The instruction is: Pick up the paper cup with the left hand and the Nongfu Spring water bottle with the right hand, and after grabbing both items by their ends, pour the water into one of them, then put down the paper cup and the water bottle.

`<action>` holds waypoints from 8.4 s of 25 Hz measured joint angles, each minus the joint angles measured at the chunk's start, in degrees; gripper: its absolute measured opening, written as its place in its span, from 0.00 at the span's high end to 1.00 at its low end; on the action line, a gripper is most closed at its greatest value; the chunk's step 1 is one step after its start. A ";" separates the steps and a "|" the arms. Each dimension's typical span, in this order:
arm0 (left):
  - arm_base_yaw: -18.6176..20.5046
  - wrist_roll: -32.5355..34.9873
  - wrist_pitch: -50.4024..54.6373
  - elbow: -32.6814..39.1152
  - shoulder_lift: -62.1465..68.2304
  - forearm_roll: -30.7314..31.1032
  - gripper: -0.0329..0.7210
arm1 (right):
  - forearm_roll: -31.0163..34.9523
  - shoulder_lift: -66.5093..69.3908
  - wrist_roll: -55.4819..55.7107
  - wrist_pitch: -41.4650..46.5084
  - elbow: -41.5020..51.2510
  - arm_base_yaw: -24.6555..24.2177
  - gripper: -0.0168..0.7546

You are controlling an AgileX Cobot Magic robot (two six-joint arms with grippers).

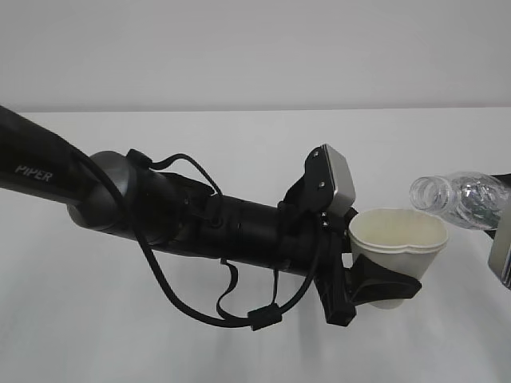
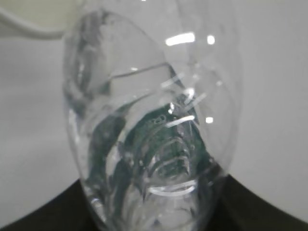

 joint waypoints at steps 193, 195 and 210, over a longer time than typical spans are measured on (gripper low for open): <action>0.00 -3.45 -1.41 0.00 0.00 2.45 0.43 | 10.50 0.00 -31.27 -6.95 -0.49 0.00 0.53; 0.00 -3.45 -1.41 0.00 0.00 2.45 0.43 | 10.50 0.00 -31.27 -6.95 -0.49 0.00 0.53; 0.00 -3.45 -1.41 0.00 0.00 2.45 0.43 | 10.50 0.00 -31.92 -6.95 -0.49 0.48 0.53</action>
